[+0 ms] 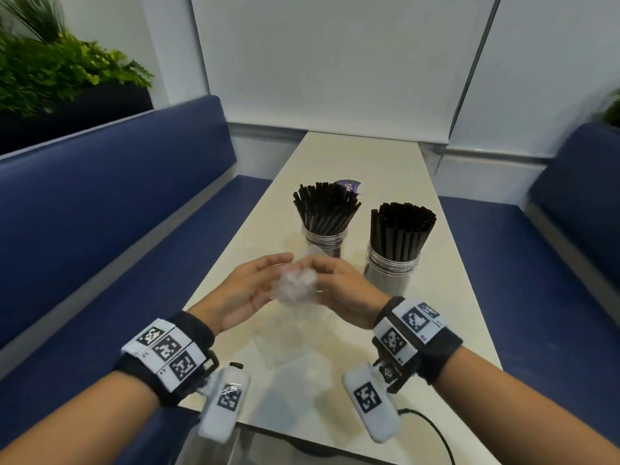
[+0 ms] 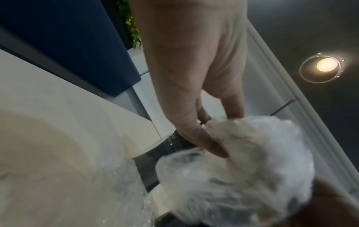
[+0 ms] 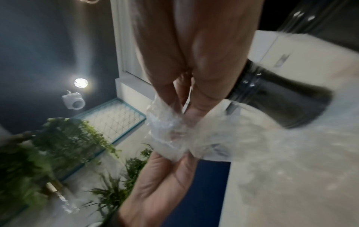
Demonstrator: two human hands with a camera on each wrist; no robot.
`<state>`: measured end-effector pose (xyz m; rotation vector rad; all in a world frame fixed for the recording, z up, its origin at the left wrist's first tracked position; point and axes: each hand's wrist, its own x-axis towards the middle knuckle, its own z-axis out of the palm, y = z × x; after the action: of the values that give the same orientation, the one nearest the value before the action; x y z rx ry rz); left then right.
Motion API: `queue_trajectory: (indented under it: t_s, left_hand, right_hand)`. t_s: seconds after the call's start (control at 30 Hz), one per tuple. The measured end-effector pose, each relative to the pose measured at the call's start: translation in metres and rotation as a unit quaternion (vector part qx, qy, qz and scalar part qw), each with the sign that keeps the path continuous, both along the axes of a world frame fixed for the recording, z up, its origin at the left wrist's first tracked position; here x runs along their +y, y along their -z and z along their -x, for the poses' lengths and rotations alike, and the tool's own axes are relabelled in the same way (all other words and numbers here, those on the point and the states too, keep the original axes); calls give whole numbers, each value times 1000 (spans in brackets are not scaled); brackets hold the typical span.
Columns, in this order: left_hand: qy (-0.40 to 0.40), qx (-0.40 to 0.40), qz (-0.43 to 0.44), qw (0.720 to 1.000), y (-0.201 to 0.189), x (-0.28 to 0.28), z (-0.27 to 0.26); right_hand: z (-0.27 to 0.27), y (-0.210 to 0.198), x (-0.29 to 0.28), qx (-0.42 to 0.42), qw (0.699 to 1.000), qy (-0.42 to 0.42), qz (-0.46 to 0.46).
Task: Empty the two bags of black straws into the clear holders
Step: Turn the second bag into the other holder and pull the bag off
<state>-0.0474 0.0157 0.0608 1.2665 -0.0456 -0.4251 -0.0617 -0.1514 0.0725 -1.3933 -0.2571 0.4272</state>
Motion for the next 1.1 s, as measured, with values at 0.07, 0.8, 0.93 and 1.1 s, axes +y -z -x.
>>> queue_trajectory:
  t_s: [0.07, 0.8, 0.93, 1.1]
  left_hand:
    - [-27, -32, -44, 998, 9, -4, -4]
    - [23, -323, -398, 858, 1, -75, -29]
    - [134, -241, -371, 887, -7, -122, -39]
    - [116, -213, -279, 929, 5, -165, -69]
  right_hand:
    - [0, 14, -11, 20, 1000, 12, 10]
    - [-5, 23, -113, -240, 848, 446, 157]
    - [-25, 23, -134, -170, 864, 439, 179]
    - [-57, 15, -145, -73, 939, 295, 162]
